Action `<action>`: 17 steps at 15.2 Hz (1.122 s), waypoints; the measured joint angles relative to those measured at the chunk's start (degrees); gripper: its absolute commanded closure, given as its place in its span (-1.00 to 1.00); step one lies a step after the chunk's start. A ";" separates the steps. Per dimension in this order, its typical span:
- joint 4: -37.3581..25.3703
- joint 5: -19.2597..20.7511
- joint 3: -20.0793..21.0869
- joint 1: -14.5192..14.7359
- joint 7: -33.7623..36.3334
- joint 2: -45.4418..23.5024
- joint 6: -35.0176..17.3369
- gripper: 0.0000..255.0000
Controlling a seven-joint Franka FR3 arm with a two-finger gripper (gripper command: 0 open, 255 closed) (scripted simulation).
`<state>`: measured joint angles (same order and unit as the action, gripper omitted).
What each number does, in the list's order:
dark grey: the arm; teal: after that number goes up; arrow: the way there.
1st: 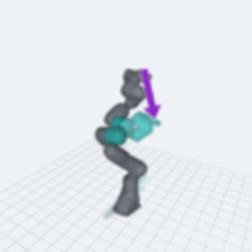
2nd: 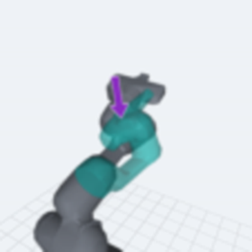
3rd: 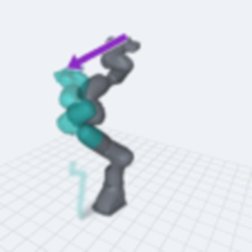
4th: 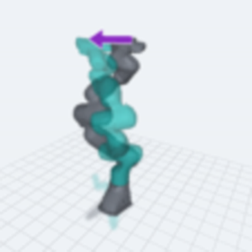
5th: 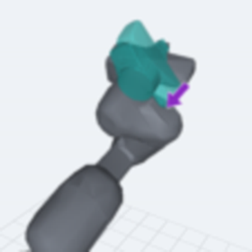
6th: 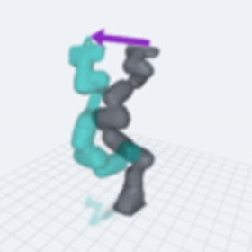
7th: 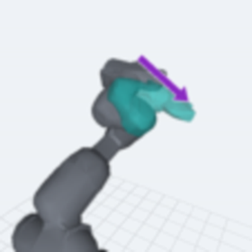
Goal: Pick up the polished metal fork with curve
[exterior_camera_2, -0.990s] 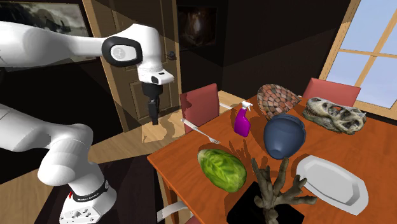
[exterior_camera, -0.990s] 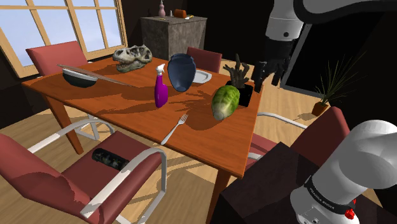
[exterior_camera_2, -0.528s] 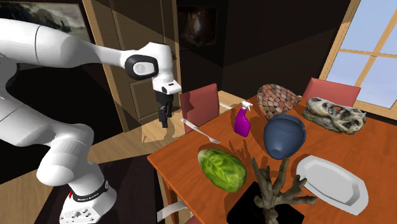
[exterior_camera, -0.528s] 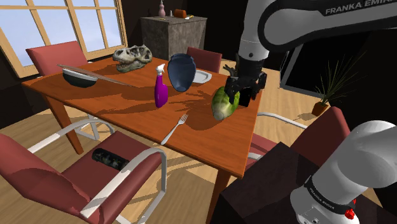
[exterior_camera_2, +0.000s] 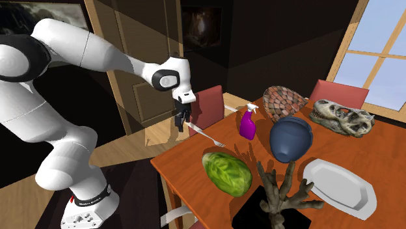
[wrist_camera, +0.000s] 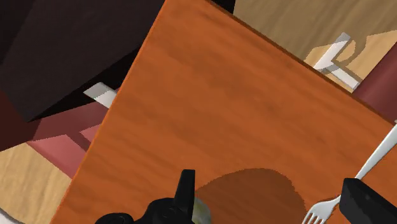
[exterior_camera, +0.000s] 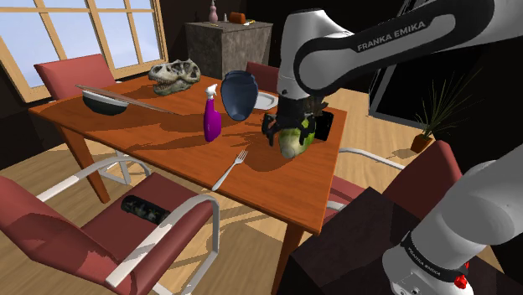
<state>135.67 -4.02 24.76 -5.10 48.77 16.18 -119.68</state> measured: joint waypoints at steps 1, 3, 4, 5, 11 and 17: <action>-1.17 0.95 0.85 -0.59 2.65 -2.56 -1.43 -1.00; -3.39 3.51 2.34 -1.64 8.21 -8.24 -4.73 -1.00; -4.30 4.65 2.82 -1.91 10.91 -10.35 -5.88 -1.00; -6.02 6.18 3.44 -2.01 14.05 -13.07 -6.74 -1.00; -15.20 15.33 2.50 -0.99 30.07 -27.46 -10.74 -1.00; -27.40 21.76 -2.01 2.63 42.28 -41.12 -11.87 -1.00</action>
<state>108.27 17.74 22.75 -2.47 91.05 -24.95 -131.55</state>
